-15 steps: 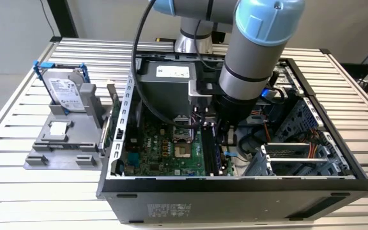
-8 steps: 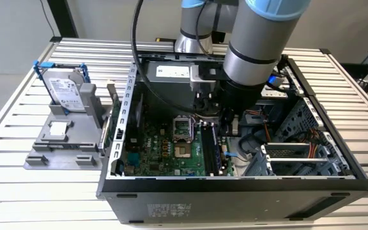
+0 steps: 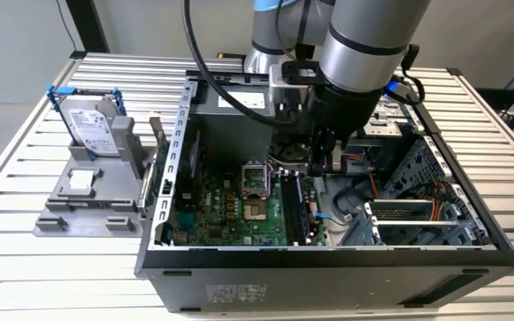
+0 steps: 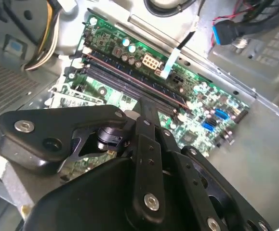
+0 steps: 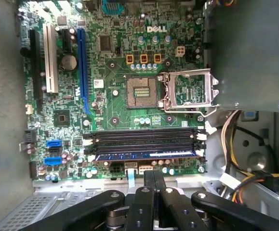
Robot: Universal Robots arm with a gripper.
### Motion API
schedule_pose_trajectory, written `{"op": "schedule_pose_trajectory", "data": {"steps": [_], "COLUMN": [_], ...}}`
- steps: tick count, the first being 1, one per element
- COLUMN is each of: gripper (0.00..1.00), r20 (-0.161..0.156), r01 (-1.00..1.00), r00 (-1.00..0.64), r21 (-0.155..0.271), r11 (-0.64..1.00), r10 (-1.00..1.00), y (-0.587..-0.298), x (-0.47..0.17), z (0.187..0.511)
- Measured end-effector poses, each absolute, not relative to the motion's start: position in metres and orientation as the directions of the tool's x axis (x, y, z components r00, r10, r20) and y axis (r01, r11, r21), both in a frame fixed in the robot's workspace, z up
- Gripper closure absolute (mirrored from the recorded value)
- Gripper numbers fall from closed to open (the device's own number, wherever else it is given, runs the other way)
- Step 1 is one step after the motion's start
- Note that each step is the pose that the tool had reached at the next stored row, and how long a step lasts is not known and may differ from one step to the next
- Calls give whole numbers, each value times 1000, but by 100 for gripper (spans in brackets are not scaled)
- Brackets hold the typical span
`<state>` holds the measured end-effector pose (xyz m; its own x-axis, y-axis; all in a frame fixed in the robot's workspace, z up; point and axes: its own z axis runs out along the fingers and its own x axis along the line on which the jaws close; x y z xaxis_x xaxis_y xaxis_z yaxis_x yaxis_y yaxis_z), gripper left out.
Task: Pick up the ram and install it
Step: 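Press down the ram until it locks into place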
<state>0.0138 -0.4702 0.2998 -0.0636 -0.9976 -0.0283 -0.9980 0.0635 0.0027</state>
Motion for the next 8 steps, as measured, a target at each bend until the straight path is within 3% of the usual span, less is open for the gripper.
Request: {"op": "schedule_pose_trajectory", "data": {"steps": [8], "gripper": [100], "r20": [-28], "r01": [-998], "r00": [-64], "r21": [3], "r11": [64], "r10": [-998], "y": [-470], "x": [14], "z": [304]}}
